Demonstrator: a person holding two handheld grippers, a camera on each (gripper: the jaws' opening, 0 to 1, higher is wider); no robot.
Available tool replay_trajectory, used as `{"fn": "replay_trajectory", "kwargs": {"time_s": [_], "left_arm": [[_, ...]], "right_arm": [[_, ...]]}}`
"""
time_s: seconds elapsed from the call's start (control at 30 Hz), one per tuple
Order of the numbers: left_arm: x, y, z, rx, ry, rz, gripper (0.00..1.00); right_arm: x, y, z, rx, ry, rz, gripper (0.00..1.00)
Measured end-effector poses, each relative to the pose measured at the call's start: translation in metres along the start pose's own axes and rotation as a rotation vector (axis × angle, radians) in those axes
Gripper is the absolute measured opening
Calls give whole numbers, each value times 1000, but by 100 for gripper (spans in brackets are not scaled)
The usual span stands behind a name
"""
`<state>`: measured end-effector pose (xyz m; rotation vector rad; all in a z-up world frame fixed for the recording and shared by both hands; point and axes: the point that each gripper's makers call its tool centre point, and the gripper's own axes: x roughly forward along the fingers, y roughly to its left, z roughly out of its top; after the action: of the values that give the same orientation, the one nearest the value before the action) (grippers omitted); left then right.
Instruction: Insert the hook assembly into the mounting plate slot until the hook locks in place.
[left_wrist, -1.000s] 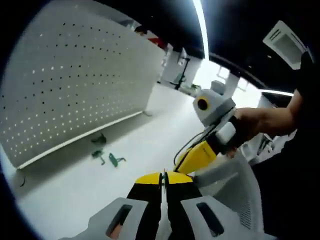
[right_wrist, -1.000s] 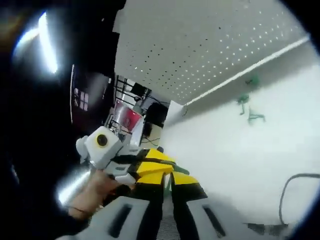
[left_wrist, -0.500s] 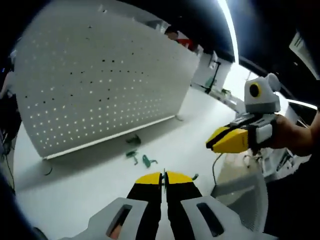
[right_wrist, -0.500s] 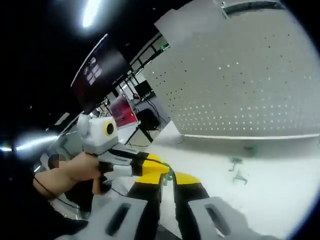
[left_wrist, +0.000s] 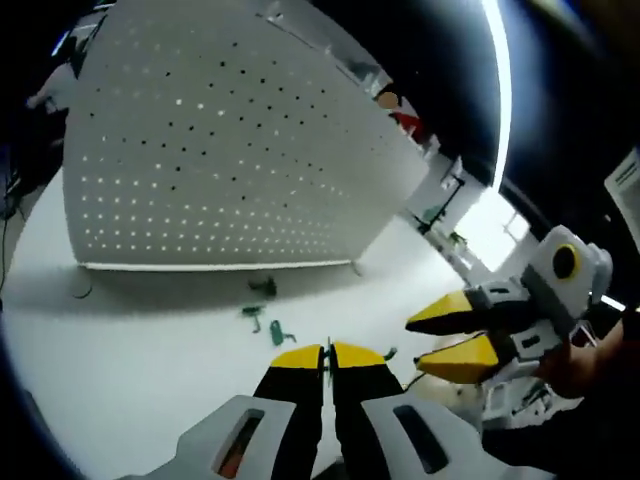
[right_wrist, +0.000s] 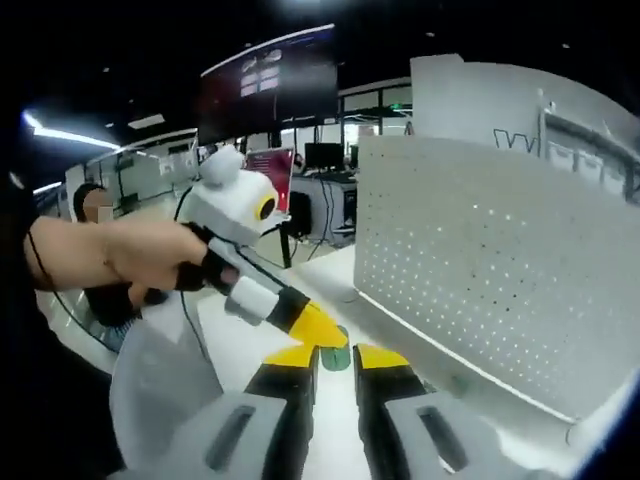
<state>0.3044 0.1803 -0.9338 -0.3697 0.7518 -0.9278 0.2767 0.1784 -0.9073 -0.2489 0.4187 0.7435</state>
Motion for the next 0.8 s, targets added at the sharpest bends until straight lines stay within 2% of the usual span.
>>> {"fn": "replay_trajectory", "kwargs": {"time_s": [0.07,0.2,0.33,0.37,0.57,0.8], "left_arm": [[0,-4,-1,-34,6,-18,1],[-1,-8,-4,-38,25,-37,1],[-3,-11,-3,-62,16,-48,1],[-4,-11,0,-58,0,-41,1],[-3,-13,3,-77,2,-58,1],[-2,-13,5,-84,-1,-66,1]], "right_arm": [[3,0,-3,-25,16,-4,11],[4,1,-3,-62,21,3,7],[8,0,-6,-142,53,3,5],[8,-1,-6,-143,53,2,5],[9,-4,-1,-146,38,4,2],[9,-4,-1,-133,32,42,2]]}}
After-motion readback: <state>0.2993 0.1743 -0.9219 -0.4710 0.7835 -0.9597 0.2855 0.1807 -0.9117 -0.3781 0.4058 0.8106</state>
